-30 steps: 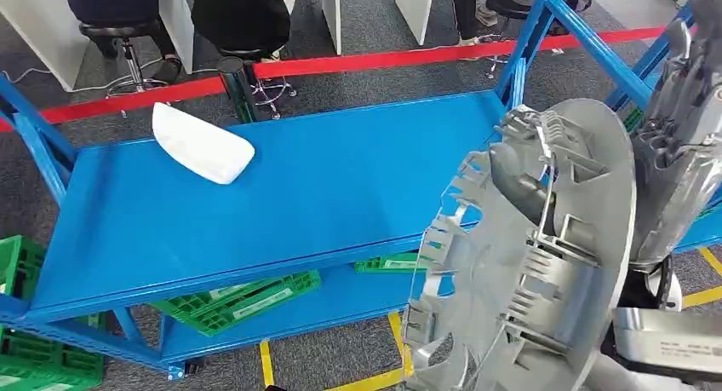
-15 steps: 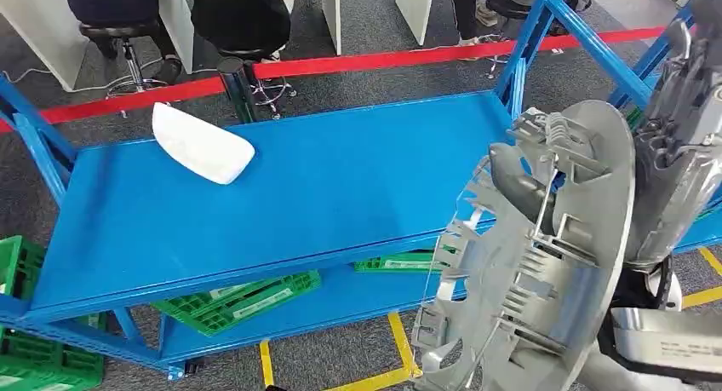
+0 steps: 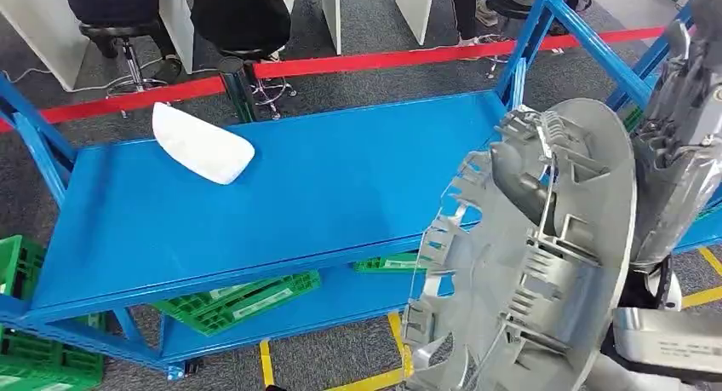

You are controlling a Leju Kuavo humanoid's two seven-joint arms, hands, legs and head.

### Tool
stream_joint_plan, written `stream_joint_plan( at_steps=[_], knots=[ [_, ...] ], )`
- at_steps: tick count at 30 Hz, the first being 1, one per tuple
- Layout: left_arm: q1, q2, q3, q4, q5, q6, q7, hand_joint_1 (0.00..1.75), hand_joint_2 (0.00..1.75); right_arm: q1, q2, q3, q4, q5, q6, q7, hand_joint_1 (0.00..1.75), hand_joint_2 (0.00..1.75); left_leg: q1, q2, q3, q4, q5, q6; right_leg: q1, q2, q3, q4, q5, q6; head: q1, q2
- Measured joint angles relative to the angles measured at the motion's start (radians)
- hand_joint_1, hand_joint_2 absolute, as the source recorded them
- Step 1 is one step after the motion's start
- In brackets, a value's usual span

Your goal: Take the parts from the cabinet and place them on the table.

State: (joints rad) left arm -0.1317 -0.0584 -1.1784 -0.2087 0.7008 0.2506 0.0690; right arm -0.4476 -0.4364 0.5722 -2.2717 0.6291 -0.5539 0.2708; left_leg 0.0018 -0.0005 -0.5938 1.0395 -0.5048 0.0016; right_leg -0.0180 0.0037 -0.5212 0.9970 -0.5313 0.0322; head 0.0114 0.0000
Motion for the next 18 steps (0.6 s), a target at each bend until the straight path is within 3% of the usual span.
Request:
stream_joint_plan(
  at_steps=[18],
  knots=[
    [0.000,0.000,0.000,0.000,0.000,-0.004,-0.024,0.00,1.75,0.006,-0.003,-0.003,-0.002,0.003,-0.002,-0.002,1.75,1.75,0.000,0.000,0.000,0.000,0.000,0.000,0.000,0.000,0.000,0.000,0.000,0.000,0.000,0.000]
  ],
)
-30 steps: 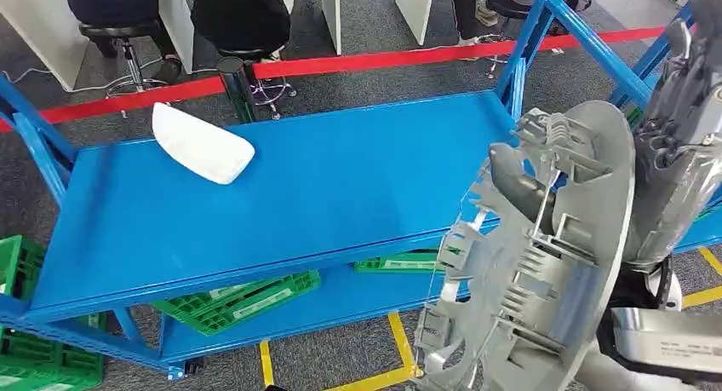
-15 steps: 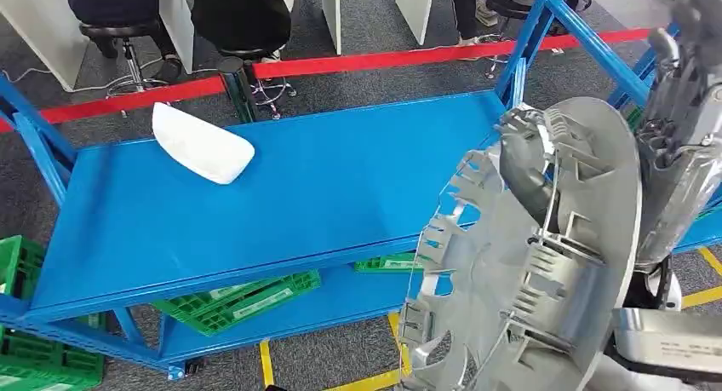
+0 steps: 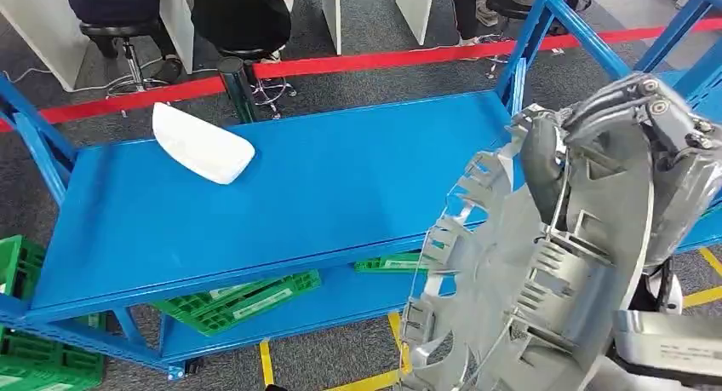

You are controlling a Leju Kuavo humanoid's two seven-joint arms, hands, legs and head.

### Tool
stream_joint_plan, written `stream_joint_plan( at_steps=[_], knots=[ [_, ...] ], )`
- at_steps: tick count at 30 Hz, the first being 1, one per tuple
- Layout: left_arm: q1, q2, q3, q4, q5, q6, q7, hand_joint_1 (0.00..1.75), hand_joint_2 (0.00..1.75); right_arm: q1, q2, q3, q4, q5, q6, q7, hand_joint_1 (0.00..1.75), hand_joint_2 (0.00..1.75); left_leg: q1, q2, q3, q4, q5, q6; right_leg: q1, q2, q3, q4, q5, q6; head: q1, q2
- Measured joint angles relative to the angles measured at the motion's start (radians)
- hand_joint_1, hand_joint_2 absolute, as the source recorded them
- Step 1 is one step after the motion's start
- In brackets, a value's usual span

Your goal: Take the parts from the cabinet and place them on the table.

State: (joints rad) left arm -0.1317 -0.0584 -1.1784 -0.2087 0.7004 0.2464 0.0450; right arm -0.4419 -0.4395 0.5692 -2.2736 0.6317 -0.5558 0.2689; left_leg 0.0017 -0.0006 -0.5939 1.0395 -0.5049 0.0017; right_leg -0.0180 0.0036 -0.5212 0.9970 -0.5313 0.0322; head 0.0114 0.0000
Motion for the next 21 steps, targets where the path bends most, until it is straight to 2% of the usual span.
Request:
stream_joint_plan(
  at_steps=[21],
  knots=[
    [0.000,0.000,0.000,0.000,-0.006,0.000,-0.007,0.00,1.75,0.001,-0.007,-0.005,0.000,0.000,-0.001,-0.001,1.75,1.75,0.000,0.000,0.000,0.000,0.000,0.000,0.000,0.000,0.000,0.000,0.000,0.000,0.000,0.000]
  ],
)
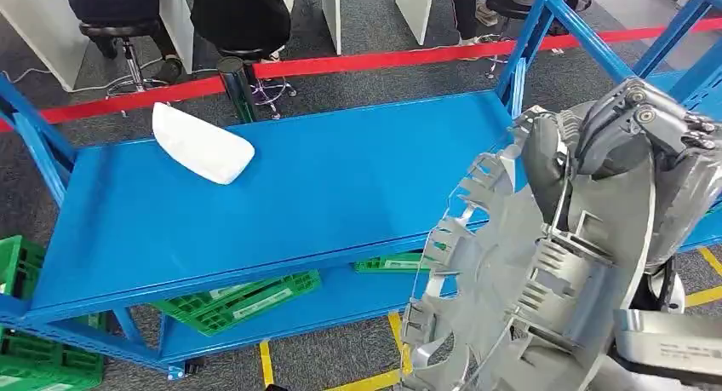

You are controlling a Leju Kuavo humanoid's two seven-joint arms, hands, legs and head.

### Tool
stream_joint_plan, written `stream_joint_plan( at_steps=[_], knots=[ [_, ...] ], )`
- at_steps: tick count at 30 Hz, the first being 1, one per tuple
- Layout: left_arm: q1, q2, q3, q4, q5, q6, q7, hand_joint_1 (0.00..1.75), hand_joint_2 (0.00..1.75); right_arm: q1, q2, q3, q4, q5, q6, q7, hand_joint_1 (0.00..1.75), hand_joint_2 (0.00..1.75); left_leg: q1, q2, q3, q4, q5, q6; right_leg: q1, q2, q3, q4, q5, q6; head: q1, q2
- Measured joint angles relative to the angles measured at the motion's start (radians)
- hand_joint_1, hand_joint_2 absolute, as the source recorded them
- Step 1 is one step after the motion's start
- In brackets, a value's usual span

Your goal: Take the parts from the cabinet and place them on the table.

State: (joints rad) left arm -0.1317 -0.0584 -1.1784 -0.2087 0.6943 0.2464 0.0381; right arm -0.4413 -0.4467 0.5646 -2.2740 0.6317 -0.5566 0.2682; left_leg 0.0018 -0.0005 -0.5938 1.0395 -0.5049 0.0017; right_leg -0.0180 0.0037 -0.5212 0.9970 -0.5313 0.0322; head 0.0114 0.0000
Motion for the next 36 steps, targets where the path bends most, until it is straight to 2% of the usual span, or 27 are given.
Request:
stream_joint_plan(
  at_steps=[10,18,22,24,27,28,36],
  knots=[
    [0.000,0.000,0.000,0.000,-0.008,0.002,-0.004,0.00,1.75,0.000,0.000,0.000,0.000,0.000,0.000,0.000,1.75,1.75,0.000,0.000,0.000,0.000,0.000,0.000,0.000,0.000,0.000,0.000,0.000,0.000,0.000,0.000],
    [0.000,-0.001,-0.002,0.000,-0.010,0.037,-0.002,0.00,1.75,0.004,0.000,0.000,0.000,-0.002,-0.003,-0.002,1.75,1.75,0.000,0.000,0.000,0.000,0.000,0.000,0.000,0.000,0.000,0.000,0.000,0.000,0.000,0.000],
    [0.000,0.000,-0.001,0.000,0.018,0.042,-0.035,0.00,1.75,0.032,0.000,-0.004,0.000,-0.031,0.000,0.000,1.75,1.75,0.001,-0.003,0.001,0.000,0.000,0.000,0.000,-0.001,0.000,0.000,-0.001,0.000,-0.001,0.000],
    [0.001,0.001,-0.001,0.000,0.050,0.033,-0.065,0.00,1.75,0.114,0.000,-0.022,0.006,-0.068,-0.016,-0.038,1.75,1.75,0.000,-0.008,0.000,0.000,0.000,0.000,0.000,-0.005,0.002,0.000,-0.002,0.001,0.000,0.000],
    [0.004,0.022,0.003,0.001,0.100,0.010,-0.129,0.00,1.75,0.206,0.003,-0.044,0.029,-0.118,-0.051,-0.154,1.75,1.75,0.000,-0.008,0.000,0.000,-0.002,-0.002,0.000,-0.005,0.002,0.000,-0.003,0.001,0.001,0.000],
    [0.004,0.029,0.003,0.001,0.108,0.011,-0.137,0.00,1.75,0.220,0.006,-0.048,0.035,-0.129,-0.053,-0.172,1.75,1.75,0.000,-0.005,0.000,0.000,-0.002,-0.002,0.000,-0.004,0.002,0.000,-0.003,0.001,0.001,0.000],
    [0.005,0.086,0.035,0.005,0.158,0.026,-0.150,0.00,1.75,0.272,0.066,-0.049,0.106,-0.185,-0.048,-0.253,1.75,1.75,-0.001,-0.002,0.001,0.000,-0.002,-0.002,-0.001,-0.003,0.002,0.000,-0.003,0.001,0.001,0.000]
  ],
)
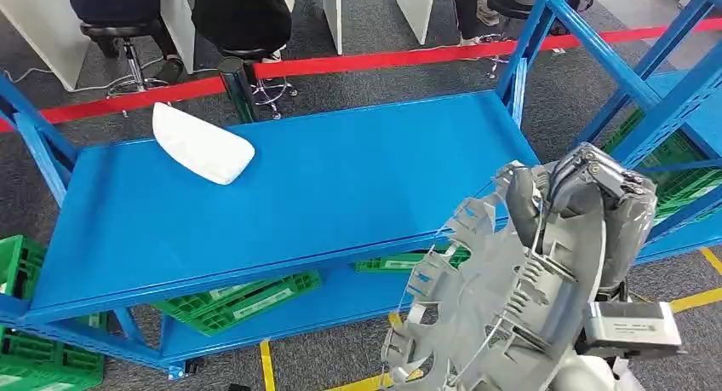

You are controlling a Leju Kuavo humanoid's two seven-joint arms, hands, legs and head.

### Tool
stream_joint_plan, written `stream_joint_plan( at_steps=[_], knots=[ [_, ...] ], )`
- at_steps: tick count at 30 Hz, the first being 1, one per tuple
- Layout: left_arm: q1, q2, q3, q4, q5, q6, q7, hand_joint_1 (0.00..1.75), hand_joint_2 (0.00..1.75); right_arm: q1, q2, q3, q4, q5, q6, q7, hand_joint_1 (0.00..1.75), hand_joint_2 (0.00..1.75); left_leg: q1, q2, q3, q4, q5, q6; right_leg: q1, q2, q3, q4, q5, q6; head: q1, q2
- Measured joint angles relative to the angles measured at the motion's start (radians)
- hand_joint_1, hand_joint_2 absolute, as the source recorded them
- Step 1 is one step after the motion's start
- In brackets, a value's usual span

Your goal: Take the parts from the cabinet and place them on the table.

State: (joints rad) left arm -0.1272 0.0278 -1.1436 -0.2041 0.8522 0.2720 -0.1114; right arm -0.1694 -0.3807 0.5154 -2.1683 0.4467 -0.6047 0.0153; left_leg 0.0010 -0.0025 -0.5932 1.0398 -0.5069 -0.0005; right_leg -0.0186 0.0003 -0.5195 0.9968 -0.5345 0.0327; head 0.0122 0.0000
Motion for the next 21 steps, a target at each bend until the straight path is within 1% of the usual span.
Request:
stream_joint_plan(
  at_steps=[4,6,10,11,12,13,14,15,16,17,18,19,20,21],
  knots=[
    [0.000,0.011,0.018,0.001,0.019,0.007,-0.010,0.00,1.75,0.006,0.024,0.005,0.026,-0.005,0.007,-0.005,1.75,1.75,-0.003,0.001,0.000,0.000,-0.002,0.003,-0.003,0.000,0.000,0.000,0.000,0.001,0.000,0.000],
    [0.000,0.016,0.025,0.001,0.022,0.007,-0.002,0.00,1.75,0.012,0.035,0.009,0.042,-0.007,0.008,-0.009,1.75,1.75,-0.005,0.001,0.000,0.001,-0.004,0.006,-0.005,0.000,0.000,-0.001,0.000,0.002,0.000,0.000],
    [0.000,0.026,0.028,0.002,0.025,0.007,0.020,0.00,1.75,0.017,0.053,0.012,0.066,-0.011,0.007,-0.018,1.75,1.75,-0.014,0.002,0.000,0.003,-0.007,0.015,-0.012,0.002,0.001,-0.004,0.000,0.013,0.000,0.000],
    [0.001,0.027,0.031,0.002,0.025,0.008,0.027,0.00,1.75,0.019,0.055,0.013,0.069,-0.011,0.006,-0.019,1.75,1.75,-0.011,0.003,0.001,0.000,-0.001,0.021,-0.012,0.003,0.003,-0.004,0.005,0.019,-0.001,0.000],
    [0.000,0.029,0.034,0.002,0.025,0.008,0.032,0.00,1.75,0.020,0.055,0.013,0.070,-0.011,0.006,-0.020,1.75,1.75,-0.001,0.005,0.006,-0.012,0.005,0.028,-0.013,0.005,-0.001,0.001,-0.009,0.020,-0.002,0.000],
    [0.000,0.030,0.036,0.002,0.025,0.008,0.036,0.00,1.75,0.021,0.056,0.012,0.071,-0.011,0.005,-0.021,1.75,1.75,-0.001,0.006,0.007,-0.013,0.008,0.031,-0.010,0.004,-0.009,0.024,-0.032,0.019,0.002,0.000],
    [0.000,0.032,0.038,0.002,0.025,0.008,0.039,0.00,1.75,0.021,0.056,0.012,0.072,-0.010,0.005,-0.023,1.75,1.75,-0.001,0.006,0.006,-0.013,0.008,0.032,-0.009,0.004,-0.034,0.086,-0.073,0.019,0.008,0.000],
    [0.001,0.032,0.041,0.002,0.025,0.008,0.042,0.00,1.75,0.023,0.056,0.013,0.073,-0.010,0.004,-0.023,1.75,1.75,-0.002,0.007,0.006,-0.013,0.008,0.032,-0.010,0.004,-0.070,0.170,-0.115,0.020,0.011,0.000],
    [0.001,0.032,0.042,0.002,0.025,0.008,0.043,0.00,1.75,0.026,0.056,0.013,0.076,-0.010,0.004,-0.023,1.75,1.75,-0.003,0.008,0.005,-0.013,0.008,0.032,-0.009,0.004,-0.106,0.251,-0.146,0.021,0.011,0.000],
    [0.001,0.033,0.042,0.002,0.025,0.008,0.044,0.00,1.75,0.029,0.056,0.013,0.079,-0.010,0.004,-0.023,1.75,1.75,-0.004,0.008,0.005,-0.013,0.008,0.032,-0.009,0.004,-0.130,0.301,-0.157,0.021,0.013,0.000],
    [0.001,0.034,0.042,0.002,0.025,0.008,0.045,0.00,1.75,0.031,0.056,0.014,0.083,-0.010,0.004,-0.023,1.75,1.75,-0.004,0.008,0.005,-0.013,0.008,0.032,-0.009,0.004,-0.134,0.307,-0.140,0.019,0.013,0.000],
    [0.001,0.034,0.042,0.002,0.025,0.008,0.044,0.00,1.75,0.034,0.056,0.017,0.083,-0.009,0.004,-0.023,1.75,1.75,-0.004,0.008,0.005,-0.012,0.008,0.032,-0.009,0.004,-0.122,0.273,-0.104,0.017,0.014,0.000],
    [0.001,0.034,0.042,0.001,0.024,0.007,0.042,0.00,1.75,0.036,0.056,0.021,0.083,-0.009,0.004,-0.023,1.75,1.75,-0.004,0.007,0.006,-0.011,0.008,0.031,-0.010,0.003,-0.090,0.198,-0.050,0.014,0.017,0.000],
    [0.001,0.034,0.042,0.001,0.022,0.006,0.038,0.00,1.75,0.037,0.057,0.027,0.082,-0.009,0.004,-0.023,1.75,1.75,-0.003,0.006,0.006,-0.009,0.008,0.029,-0.010,0.003,-0.052,0.111,-0.004,0.010,0.019,0.000]
  ],
)
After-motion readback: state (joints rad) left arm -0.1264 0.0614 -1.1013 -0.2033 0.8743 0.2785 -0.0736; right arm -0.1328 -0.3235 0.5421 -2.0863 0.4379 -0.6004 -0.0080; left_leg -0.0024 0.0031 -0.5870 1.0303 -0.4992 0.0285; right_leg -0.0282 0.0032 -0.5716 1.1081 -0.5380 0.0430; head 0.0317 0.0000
